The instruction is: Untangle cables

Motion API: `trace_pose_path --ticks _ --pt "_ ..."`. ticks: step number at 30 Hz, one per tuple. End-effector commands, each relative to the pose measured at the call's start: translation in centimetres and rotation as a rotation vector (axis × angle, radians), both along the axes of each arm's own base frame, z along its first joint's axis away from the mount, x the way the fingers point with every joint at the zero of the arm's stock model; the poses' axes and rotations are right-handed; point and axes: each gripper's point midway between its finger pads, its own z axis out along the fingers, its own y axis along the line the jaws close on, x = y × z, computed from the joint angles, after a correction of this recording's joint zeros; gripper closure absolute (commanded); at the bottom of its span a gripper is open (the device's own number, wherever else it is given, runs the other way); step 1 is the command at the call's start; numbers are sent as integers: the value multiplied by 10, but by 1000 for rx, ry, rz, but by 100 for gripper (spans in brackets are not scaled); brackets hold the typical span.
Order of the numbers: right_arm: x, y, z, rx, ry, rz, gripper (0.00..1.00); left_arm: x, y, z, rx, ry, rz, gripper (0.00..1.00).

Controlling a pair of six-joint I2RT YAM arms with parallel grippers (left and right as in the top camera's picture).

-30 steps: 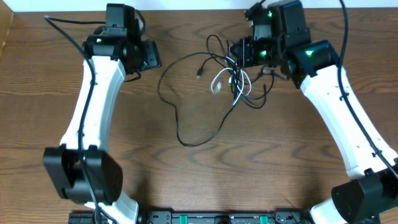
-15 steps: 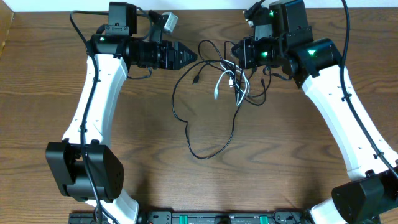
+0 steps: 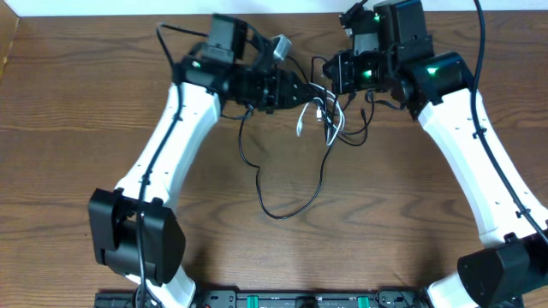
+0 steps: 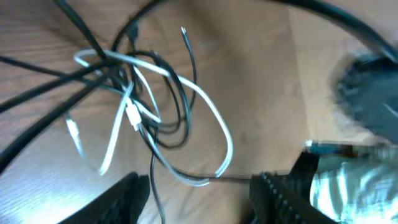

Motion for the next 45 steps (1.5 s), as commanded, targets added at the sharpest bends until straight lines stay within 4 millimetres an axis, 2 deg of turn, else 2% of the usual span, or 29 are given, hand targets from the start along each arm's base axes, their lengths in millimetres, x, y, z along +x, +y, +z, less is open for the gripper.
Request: trace_pose_path --ticks 1,5,8,10,12,15,22,25,27,29,30,31,34,35,36,39,42,45 --pt "-2 -3 22 67 -23 26 99 9 0 -28 7 99 146 43" --pt "-4 -3 23 88 -14 41 99 23 -5 -41 -71 77 211 43" --pt "-5 -2 24 96 -11 48 99 28 -16 -35 -138 30 196 43" --pt "-5 -2 23 95 -8 48 99 26 -28 -29 -165 0 167 42" --pt "-6 -2 23 94 -6 48 99 23 -38 -24 -179 -23 143 38" --pt "-6 -2 23 95 -1 46 99 15 -51 -26 -176 -20 113 36" --pt "-6 -2 23 98 2 43 99 12 -62 -66 -136 58 102 37" --pt "-8 1 24 112 5 58 99 18 -59 -89 -94 81 133 50" --pt "-8 0 24 114 5 59 99 24 -55 -108 -51 92 168 70" --pt "-7 -3 26 116 1 51 99 27 -51 -115 -29 93 189 88" --pt "-5 -10 30 118 -8 37 99 32 -44 -119 -4 79 209 93" --pt "-4 -16 35 121 -20 23 99 35 -38 -122 16 78 228 93" --pt "-4 -67 71 126 -107 -101 99 46 -7 -131 69 88 295 93" --pt "-4 -80 78 119 -124 -141 99 48 1 -133 78 91 301 93" --pt "-7 -101 89 104 -153 -205 99 51 11 -135 87 98 315 92" --pt "-19 -140 108 70 -200 -328 99 55 32 -139 108 99 334 93" --pt "-36 -169 128 59 -249 -408 99 61 55 -143 133 87 351 93" --pt "-55 -185 150 61 -312 -455 99 68 89 -154 216 95 433 93"
